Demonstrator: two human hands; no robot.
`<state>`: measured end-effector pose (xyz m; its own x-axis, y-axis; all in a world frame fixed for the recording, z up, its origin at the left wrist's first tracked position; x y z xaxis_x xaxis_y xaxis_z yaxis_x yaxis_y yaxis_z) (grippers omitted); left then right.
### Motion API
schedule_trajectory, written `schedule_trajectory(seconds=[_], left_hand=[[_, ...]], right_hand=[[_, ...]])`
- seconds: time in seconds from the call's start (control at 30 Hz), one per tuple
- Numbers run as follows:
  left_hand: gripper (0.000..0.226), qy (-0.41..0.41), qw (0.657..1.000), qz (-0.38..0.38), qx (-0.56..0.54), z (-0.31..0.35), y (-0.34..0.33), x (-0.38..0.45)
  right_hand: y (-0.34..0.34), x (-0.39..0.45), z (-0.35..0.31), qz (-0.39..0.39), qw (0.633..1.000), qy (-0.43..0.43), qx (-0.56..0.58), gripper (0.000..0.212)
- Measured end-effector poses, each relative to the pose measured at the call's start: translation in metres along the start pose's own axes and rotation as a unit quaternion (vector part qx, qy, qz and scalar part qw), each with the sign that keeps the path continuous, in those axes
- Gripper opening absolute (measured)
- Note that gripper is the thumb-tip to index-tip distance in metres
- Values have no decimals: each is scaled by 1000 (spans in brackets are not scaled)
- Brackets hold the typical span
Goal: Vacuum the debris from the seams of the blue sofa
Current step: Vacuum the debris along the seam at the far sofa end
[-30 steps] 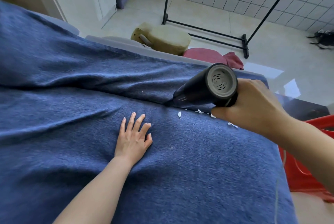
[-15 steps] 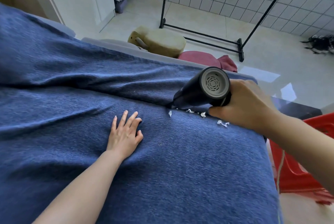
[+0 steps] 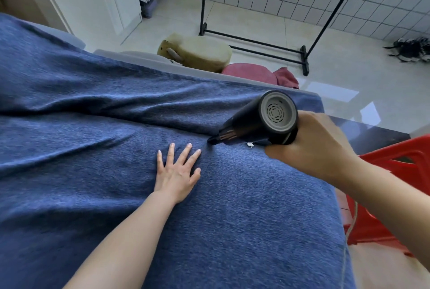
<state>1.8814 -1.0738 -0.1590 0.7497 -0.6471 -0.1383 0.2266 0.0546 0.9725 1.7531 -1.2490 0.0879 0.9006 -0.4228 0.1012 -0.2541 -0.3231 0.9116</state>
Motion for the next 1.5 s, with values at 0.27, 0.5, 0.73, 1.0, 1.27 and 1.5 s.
schedule_trajectory(seconds=[0.27, 0.5, 0.73, 1.0, 1.27, 1.5], left_hand=[[58, -3, 1000, 6, -16, 15, 4, 4], [59, -4, 1000, 7, 22, 16, -3, 6], [60, 8, 998, 12, 60, 19, -7, 4], [60, 35, 999, 11, 37, 40, -10, -3], [72, 23, 999, 37, 24, 70, -17, -13], [74, 29, 998, 47, 38, 78, -23, -17]], right_hand=[[2, 3, 27, 14, 1000, -16, -8, 25], [-3, 7, 34, 24, 1000, -11, -8, 25], [-12, 8, 34, 12, 999, -27, -13, 32], [21, 2, 55, 8, 999, -29, -15, 32], [25, -5, 70, 24, 1000, -17, -3, 30], [21, 1, 80, 33, 999, -9, -39, 41]])
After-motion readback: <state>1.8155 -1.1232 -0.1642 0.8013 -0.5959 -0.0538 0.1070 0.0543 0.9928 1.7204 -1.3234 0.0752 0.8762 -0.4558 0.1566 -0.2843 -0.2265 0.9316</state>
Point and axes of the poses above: each hand's wrist, its own x-axis towards the middle knuckle, its own y-axis out of the back of the hand, z = x × y, the point moved 7 cm from there along x, towards the middle knuckle, and after that the axes turned 5 degrees about z, right-handed, at the moved point
